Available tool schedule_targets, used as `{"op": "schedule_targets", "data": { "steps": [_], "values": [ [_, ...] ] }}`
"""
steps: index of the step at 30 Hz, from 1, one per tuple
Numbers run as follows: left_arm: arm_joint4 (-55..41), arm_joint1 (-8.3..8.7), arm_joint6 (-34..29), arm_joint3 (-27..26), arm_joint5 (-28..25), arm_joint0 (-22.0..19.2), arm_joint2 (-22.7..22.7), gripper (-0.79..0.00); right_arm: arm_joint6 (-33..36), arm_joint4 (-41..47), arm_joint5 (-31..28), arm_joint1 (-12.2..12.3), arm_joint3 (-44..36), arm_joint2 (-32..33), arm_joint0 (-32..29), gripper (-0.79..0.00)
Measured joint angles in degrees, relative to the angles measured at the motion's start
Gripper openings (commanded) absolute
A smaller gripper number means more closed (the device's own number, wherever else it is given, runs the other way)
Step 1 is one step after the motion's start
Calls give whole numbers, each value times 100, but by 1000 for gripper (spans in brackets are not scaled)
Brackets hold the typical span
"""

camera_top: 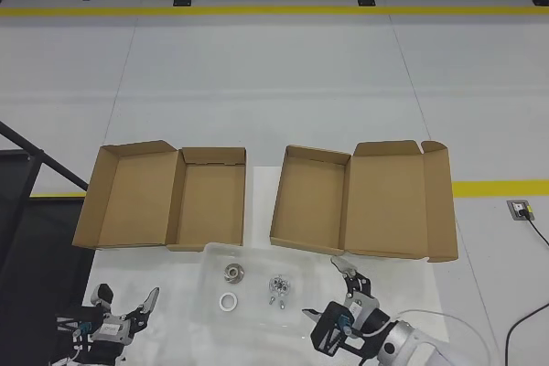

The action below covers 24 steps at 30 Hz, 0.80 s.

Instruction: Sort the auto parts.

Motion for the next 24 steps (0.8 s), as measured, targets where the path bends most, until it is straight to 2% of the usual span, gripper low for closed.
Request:
{"op": "schedule_targets", "data": {
  "steps": [6, 11, 16, 20, 24],
  "values": [
    [-4, -2, -40, -2, -75, -27, 31, 0, -298, -94, -219, 3, 35, -196, 125, 0],
    [-20, -22, -100, -34, -51, -86, 39, 0, -158, -170, -959, -29, -57, -697, 756, 0],
    [-10, -41, -62, -51, 0, -52, -11, 0, 674, 625, -1567, -186, 273, -1375, 1752, 0],
    [-70, -60, 2, -48, 61, 45, -84, 0, 1516, 1720, -1454, -358, 822, -1814, 2467, 0],
    [-128, -79, 23, -56, 129, 111, -149, 0, 2758, 2500, -1234, -530, 1329, -2345, 3150, 0]
  ]
}}
